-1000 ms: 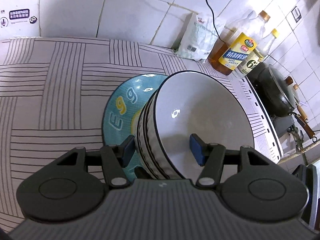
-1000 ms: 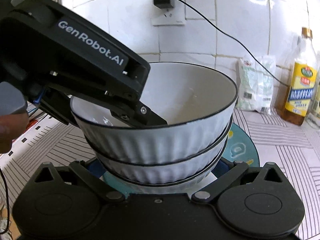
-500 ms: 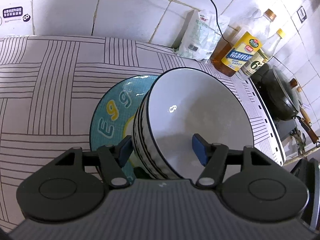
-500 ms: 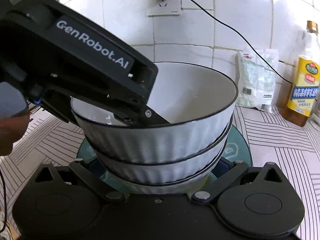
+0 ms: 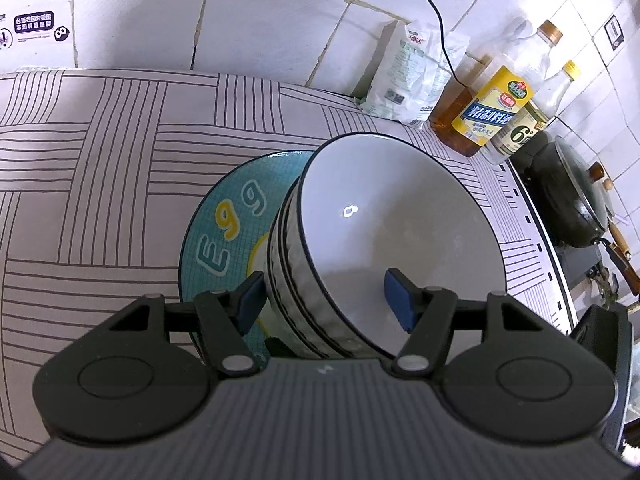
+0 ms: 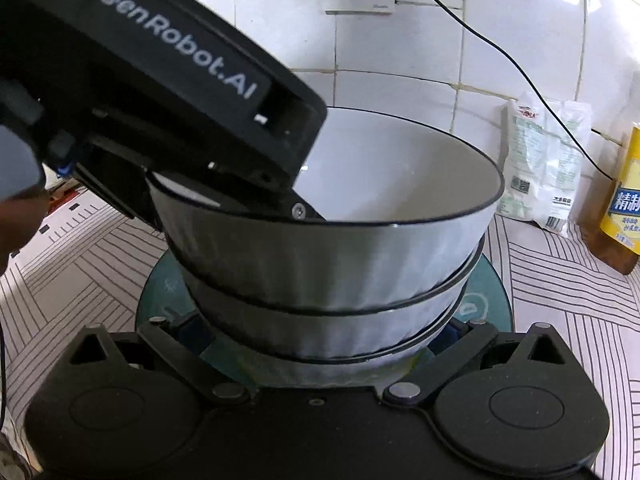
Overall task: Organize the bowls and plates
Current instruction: 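Lower the bowl stack onto the egg plate and open both grippers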
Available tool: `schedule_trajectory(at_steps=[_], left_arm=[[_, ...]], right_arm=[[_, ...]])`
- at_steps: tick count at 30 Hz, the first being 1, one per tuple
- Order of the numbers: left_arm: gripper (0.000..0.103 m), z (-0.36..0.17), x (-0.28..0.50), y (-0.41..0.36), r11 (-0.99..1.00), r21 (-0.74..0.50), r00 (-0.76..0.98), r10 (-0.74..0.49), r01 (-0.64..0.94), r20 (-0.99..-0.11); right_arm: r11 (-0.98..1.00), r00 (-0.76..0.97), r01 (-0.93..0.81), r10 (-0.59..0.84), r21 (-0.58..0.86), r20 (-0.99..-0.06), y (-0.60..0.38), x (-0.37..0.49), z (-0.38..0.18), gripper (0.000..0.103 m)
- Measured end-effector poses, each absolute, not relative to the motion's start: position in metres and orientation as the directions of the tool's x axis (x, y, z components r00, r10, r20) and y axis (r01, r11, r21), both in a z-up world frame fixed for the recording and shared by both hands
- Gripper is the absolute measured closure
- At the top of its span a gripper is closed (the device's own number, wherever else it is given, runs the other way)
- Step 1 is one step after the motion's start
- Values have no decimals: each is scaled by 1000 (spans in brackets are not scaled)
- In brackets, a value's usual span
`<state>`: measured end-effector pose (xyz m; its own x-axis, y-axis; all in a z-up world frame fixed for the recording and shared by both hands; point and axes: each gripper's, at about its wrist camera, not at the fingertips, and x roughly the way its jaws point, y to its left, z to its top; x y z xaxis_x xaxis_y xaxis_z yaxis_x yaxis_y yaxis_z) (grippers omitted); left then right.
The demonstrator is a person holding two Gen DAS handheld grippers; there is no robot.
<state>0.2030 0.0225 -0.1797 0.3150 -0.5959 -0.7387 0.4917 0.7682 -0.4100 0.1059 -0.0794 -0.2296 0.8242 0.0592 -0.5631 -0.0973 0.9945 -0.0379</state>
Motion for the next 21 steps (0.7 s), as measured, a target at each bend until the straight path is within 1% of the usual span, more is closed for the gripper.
schedule_trajectory(at_steps=[3, 7, 10, 13, 15, 21], left_arm=[[41, -177, 203, 22, 777, -398, 319, -583, 488, -747], [41, -167, 195, 17, 798, -323, 350, -535, 508, -769], [40, -159, 190, 15, 805, -270, 365, -503, 529, -784], [39, -149, 184, 19, 817, -228, 401, -477, 529, -782], [38, -142, 179, 24, 831, -217, 427, -465, 512, -776], [36, -124, 160, 44, 860, -242, 472, -459, 450, -752]], right_arm=[[995, 823, -95, 57, -38, -565, -81, 113, -228, 0], [994, 811, -91, 42, -55, -584, -76, 105, -228, 0], [996, 807, -84, 48, -34, -589, -79, 93, -226, 0], [997, 821, -75, 46, -27, -570, -77, 80, -217, 0], [998, 825, -69, 49, -14, -563, -76, 71, -213, 0], [999, 837, -50, 46, 7, -545, -77, 50, -201, 0]])
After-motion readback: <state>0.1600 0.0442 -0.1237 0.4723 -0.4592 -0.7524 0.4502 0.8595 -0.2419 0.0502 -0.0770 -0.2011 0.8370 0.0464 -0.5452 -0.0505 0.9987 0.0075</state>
